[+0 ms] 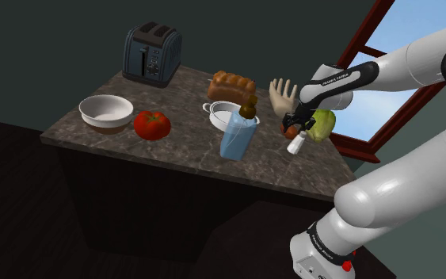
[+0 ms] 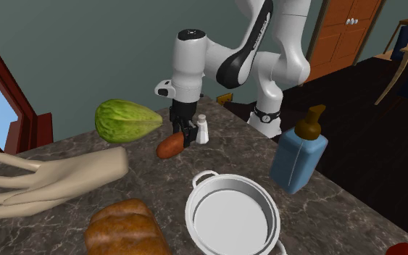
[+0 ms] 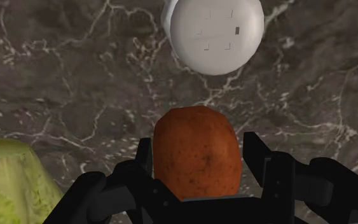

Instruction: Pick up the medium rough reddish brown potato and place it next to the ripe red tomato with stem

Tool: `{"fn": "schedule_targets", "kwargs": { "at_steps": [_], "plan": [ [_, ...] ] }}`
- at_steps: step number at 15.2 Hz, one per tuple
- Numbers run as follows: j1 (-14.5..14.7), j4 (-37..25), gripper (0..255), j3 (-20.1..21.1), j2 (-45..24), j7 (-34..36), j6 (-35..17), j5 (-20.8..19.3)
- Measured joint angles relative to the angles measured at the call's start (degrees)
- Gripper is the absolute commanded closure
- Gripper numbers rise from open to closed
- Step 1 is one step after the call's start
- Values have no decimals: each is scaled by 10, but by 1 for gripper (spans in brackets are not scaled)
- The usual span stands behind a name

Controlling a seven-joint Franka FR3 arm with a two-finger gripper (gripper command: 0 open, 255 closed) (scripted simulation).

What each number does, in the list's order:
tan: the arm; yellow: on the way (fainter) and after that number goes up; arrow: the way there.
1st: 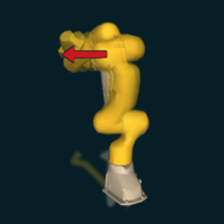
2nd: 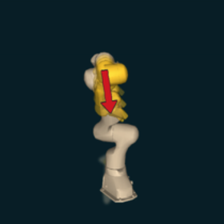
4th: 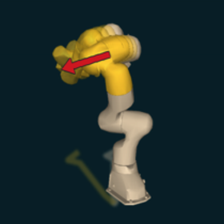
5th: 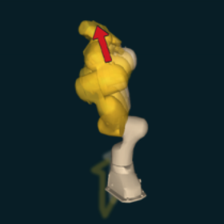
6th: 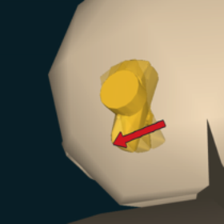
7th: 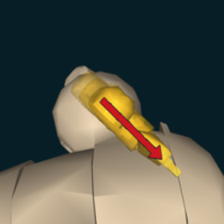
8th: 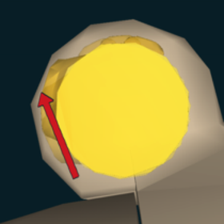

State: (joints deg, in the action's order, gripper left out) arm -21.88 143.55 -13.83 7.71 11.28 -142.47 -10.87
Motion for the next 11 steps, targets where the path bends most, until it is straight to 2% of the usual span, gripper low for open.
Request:
{"fn": "schedule_targets", "kwargs": {
  "at_steps": [5, 11],
  "plan": [
    [0, -2, 255, 0, 2, 0, 4, 0],
    [0, -20, 255, 2, 31, -3, 50, 0]
  ]
}}
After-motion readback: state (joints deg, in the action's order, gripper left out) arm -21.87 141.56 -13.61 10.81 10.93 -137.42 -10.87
